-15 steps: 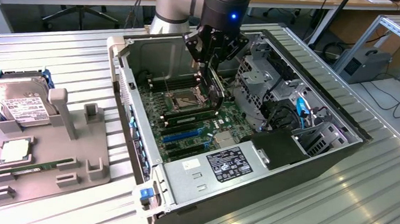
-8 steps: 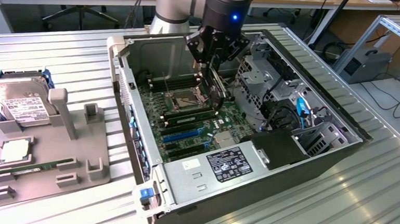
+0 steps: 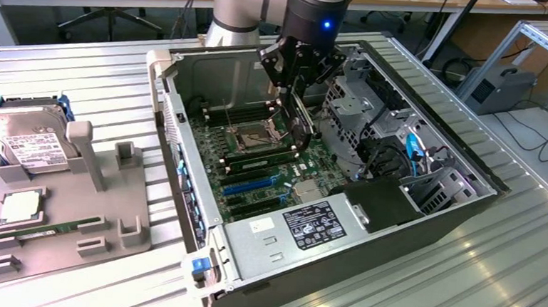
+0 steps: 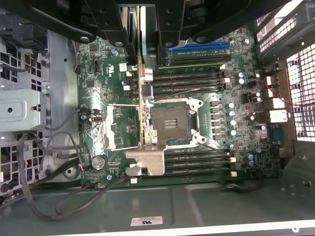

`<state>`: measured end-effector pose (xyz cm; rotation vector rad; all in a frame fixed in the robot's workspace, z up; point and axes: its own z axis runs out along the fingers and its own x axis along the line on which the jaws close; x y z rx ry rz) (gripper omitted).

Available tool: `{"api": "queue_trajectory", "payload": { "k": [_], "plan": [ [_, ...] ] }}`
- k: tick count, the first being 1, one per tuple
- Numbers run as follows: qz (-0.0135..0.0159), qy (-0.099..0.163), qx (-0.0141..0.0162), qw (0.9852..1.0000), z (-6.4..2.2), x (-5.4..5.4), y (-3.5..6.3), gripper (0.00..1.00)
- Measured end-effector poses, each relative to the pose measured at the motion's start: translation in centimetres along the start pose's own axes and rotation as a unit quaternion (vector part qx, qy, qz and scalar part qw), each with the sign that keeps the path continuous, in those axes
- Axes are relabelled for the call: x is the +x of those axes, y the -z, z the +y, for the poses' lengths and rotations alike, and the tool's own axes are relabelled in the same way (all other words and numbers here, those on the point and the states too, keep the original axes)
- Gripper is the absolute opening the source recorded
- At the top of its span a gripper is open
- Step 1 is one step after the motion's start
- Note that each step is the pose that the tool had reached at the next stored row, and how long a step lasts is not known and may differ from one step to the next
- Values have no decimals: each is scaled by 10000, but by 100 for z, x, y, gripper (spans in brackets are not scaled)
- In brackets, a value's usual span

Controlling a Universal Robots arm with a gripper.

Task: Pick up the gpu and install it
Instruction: 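Pick up the gpu and move the gpu toward the slot, then insert the gpu into the slot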

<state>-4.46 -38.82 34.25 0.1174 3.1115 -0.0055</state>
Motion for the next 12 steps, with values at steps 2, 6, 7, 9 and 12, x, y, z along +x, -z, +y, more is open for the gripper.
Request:
{"api": "queue_trajectory", "payload": {
  "k": [2,6,7,9,12],
  "plan": [
    [0,0,-1,10000,1,-8,-1,27],
    [0,0,-1,10000,1,-11,-1,27],
    [0,0,-1,10000,1,-11,-1,27],
    [0,0,0,10000,1,-11,-1,27],
    [0,0,0,10000,1,-11,-1,27]
  ]
}}
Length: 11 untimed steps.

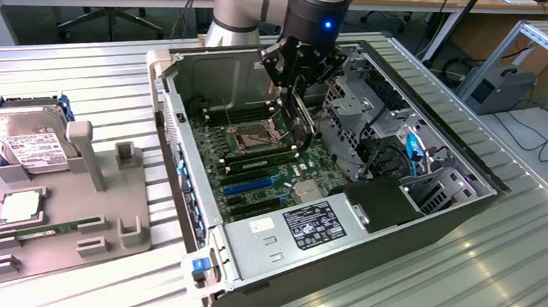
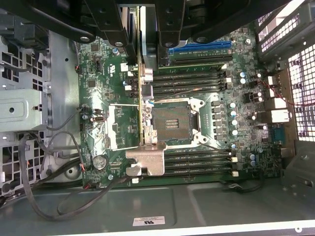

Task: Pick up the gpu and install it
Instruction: 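Insert the gpu into the slot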

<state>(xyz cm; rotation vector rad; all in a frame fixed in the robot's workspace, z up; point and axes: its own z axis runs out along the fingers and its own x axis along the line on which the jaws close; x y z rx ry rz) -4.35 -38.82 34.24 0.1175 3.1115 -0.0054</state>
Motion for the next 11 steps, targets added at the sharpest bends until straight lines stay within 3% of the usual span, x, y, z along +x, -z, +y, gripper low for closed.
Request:
{"api": "queue_trajectory", "payload": {
  "k": [11],
  "plan": [
    [0,117,-3,9999,0,0,0,27]
  ]
}}
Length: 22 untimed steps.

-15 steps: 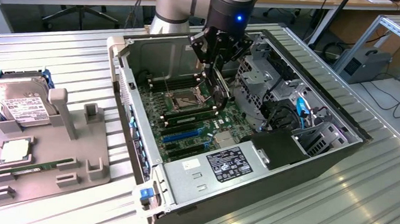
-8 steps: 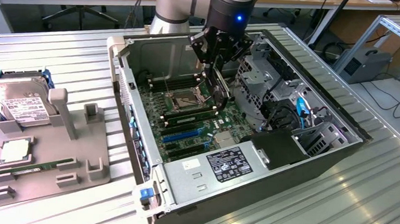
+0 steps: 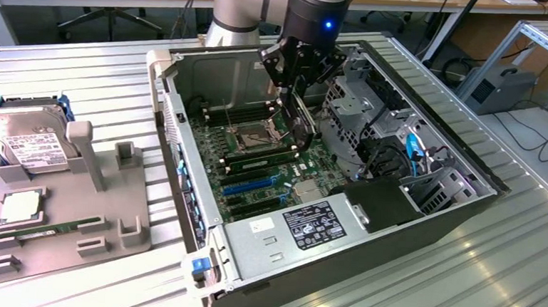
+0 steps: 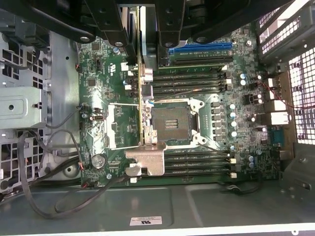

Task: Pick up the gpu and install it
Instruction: 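Insert the gpu into the slot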

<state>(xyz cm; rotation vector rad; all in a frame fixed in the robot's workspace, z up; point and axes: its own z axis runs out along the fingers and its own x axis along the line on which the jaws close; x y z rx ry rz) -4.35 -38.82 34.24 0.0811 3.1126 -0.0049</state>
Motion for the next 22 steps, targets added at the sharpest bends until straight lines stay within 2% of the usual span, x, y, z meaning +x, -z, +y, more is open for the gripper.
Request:
{"api": "queue_trajectory", "payload": {
  "k": [22],
  "plan": [
    [-1,397,-11,9992,0,0,0,27]
  ]
}}
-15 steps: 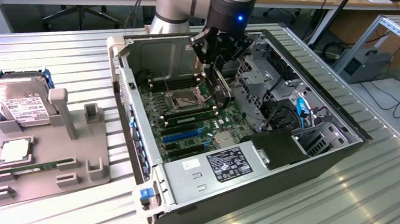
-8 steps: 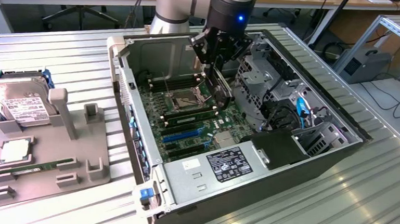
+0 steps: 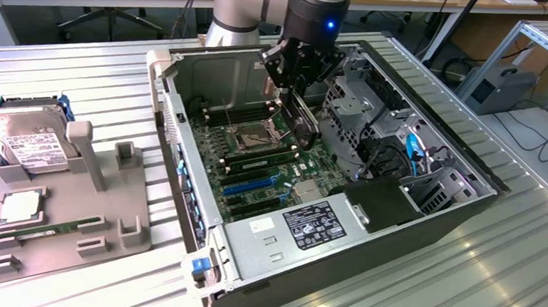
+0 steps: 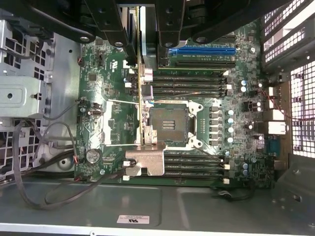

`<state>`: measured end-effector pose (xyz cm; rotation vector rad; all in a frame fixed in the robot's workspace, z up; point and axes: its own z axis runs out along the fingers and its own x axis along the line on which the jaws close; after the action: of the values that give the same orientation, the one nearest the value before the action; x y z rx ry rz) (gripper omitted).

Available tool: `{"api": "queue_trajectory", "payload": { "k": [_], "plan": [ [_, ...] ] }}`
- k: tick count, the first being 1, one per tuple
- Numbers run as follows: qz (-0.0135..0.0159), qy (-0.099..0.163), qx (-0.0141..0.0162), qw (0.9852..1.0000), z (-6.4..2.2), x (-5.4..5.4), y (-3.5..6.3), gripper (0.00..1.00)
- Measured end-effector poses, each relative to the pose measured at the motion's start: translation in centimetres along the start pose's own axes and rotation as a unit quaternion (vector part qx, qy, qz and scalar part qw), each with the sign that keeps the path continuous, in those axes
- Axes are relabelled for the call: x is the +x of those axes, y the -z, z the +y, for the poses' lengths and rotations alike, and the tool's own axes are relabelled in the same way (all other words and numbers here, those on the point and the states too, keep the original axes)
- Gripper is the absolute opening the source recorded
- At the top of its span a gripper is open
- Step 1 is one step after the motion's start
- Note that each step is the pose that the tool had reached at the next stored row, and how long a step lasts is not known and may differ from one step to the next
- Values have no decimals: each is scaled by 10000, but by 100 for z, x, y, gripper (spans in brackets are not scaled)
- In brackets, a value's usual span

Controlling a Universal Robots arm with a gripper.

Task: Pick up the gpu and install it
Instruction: 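Insert the gpu into the slot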

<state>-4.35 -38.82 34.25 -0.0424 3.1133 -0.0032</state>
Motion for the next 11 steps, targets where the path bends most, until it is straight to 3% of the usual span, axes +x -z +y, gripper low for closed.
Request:
{"api": "queue_trajectory", "payload": {
  "k": [11],
  "plan": [
    [0,154,-5,9999,0,0,0,27]
  ]
}}
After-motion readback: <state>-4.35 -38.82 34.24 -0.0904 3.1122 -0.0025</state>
